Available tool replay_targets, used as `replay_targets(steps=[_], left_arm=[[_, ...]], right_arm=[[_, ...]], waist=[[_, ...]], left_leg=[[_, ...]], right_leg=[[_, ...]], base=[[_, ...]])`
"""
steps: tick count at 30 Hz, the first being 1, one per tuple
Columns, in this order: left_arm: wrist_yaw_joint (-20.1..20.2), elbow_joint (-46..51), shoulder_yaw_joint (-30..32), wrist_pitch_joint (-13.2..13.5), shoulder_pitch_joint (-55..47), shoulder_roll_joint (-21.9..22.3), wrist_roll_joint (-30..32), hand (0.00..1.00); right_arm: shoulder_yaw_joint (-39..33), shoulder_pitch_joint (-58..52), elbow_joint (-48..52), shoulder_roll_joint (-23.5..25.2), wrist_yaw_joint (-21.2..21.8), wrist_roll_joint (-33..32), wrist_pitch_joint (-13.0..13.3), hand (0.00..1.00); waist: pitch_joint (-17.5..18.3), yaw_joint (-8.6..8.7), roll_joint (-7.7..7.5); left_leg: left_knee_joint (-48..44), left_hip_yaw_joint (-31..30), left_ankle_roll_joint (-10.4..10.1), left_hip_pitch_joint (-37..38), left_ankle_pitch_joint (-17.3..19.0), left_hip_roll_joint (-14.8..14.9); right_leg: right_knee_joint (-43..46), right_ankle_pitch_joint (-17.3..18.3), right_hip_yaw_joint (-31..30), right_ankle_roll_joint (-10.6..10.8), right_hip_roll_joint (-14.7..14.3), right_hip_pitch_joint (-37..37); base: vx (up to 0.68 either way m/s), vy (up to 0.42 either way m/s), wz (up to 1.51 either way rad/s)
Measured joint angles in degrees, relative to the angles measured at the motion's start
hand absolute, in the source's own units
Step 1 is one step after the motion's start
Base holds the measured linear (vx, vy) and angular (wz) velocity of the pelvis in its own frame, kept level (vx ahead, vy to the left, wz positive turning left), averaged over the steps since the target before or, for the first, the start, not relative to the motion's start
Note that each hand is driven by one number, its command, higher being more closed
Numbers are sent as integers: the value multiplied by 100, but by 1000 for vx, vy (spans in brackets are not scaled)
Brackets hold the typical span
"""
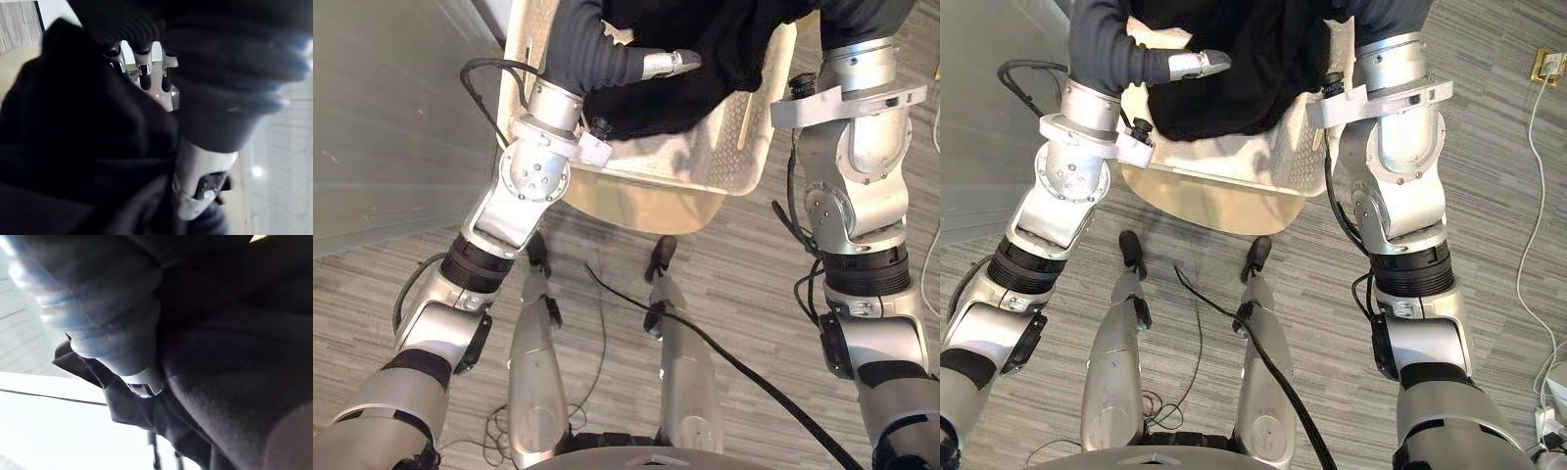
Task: Pick up the laundry basket with both hands and put the clothes into the washing machine.
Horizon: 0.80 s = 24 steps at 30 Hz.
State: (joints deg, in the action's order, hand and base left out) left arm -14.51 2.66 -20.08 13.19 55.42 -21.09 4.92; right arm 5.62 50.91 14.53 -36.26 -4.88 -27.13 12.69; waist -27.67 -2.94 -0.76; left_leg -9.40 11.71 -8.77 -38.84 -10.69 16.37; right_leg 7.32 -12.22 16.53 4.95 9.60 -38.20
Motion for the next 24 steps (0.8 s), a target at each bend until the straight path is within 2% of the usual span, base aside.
replay_targets(steps=[4, 9, 12, 14, 20, 24], left_arm=[[0, -301, -113, -155, 239, -32, 276, 0], [-2, -659, -69, -347, 437, 76, 257, 0], [-4, -731, -21, -367, 494, 176, 151, 0], [0, -856, -22, -368, 564, 190, 20, 0], [173, -1029, -122, -259, 609, 146, -1219, 0], [281, -1136, -472, -222, 714, 89, -2018, 0]], right_arm=[[234, -50, 518, -45, 196, -163, 97, 100], [396, -46, 738, -174, 360, -297, 108, 100], [589, 92, 953, -468, 546, -488, 108, 100], [672, 218, 953, -499, 577, -544, 108, 100], [1193, 602, 936, -503, 585, -763, 108, 100], [1740, 952, 928, -497, 578, -907, 106, 100]], waist=[[2, 15, -3], [2, 63, -4], [3, 78, -5], [3, 91, -6], [6, 132, -8], [6, 138, -8]], left_leg=[[-209, 77, 16, -127, 95, 63], [-254, 107, 11, -157, 104, 91], [-307, 129, 20, -157, 114, 107], [-355, 135, 23, -156, 134, 118], [-425, 259, 55, -102, 167, 135], [-565, 277, 54, -136, 244, 219]], right_leg=[[-3, -37, -5, -26, -4, -82], [7, -79, 2, -53, -18, -98], [37, -79, -7, -53, -24, -97], [65, -78, -24, -53, -28, -97], [7, -97, -143, -29, -47, -96], [-7, -118, -173, -45, -102, -95]], base=[[-30, -15, -10], [-3, -4, -2], [-11, -7, -1], [-42, -21, -5], [-52, -21, -9], [-37, -27, -9]])
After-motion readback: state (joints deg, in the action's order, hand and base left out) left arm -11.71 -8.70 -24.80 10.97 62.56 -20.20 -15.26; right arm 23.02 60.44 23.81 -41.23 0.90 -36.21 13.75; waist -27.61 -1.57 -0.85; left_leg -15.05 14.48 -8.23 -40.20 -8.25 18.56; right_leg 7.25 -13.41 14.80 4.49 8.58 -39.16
